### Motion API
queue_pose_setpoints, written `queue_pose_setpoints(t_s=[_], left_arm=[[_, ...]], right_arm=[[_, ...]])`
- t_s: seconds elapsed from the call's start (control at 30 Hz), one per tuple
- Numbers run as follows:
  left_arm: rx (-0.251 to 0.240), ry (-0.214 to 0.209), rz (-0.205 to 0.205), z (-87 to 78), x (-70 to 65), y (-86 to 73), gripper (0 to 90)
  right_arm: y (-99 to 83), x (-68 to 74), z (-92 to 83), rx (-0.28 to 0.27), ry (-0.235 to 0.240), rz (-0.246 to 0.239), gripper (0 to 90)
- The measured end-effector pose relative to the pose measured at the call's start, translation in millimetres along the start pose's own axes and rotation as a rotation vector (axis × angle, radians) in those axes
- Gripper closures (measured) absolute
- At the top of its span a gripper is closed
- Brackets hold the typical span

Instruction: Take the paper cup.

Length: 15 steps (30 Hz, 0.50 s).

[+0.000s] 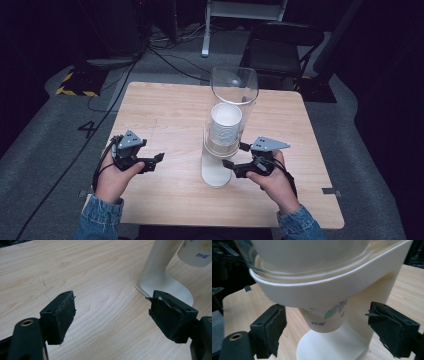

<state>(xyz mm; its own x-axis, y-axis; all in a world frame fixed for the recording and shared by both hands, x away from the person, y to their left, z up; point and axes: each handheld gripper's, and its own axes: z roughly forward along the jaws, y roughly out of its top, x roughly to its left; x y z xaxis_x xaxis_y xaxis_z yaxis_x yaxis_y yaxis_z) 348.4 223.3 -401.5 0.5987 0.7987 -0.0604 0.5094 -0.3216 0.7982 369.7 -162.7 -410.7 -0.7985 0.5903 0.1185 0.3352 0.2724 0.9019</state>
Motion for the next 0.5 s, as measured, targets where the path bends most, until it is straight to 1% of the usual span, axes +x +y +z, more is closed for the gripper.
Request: queue_pose_setpoints(t_s=[0.13, 0.17, 0.33, 0.37, 0.4, 0.43, 0.5], left_arm=[[0.007, -0.001, -0.003, 0.1, -1.0, -2.3, 20.9], [0.009, -0.002, -0.010, 0.1, -1.5, -2.9, 20.8], [0.014, -0.005, -0.012, 0.8, -1.5, -4.6, 20.9], [0.016, -0.004, -0.014, 0.9, -1.7, -4.9, 20.9], [0.017, -0.004, -0.006, 1.1, -1.2, -4.9, 20.8], [0.017, -0.004, -0.006, 1.1, -1.2, -4.9, 20.8], [0.019, -0.004, -0.009, 2.0, -1.6, -5.5, 20.8]], right_arm=[[-2.4, 2.7, 11.5, -0.009, 0.014, 0.013, 16.1], [-3.1, 3.3, 14.2, -0.009, 0.016, 0.015, 16.1], [-5.7, 6.2, 25.2, -0.025, 0.008, 0.011, 16.4], [-6.1, 6.8, 26.9, -0.035, 0.005, 0.009, 16.5], [-6.6, 7.1, 28.5, -0.047, 0.005, 0.008, 16.5], [-6.6, 7.1, 28.5, -0.047, 0.005, 0.008, 16.5], [-7.7, 8.1, 32.3, -0.068, -0.003, 0.006, 17.5]])
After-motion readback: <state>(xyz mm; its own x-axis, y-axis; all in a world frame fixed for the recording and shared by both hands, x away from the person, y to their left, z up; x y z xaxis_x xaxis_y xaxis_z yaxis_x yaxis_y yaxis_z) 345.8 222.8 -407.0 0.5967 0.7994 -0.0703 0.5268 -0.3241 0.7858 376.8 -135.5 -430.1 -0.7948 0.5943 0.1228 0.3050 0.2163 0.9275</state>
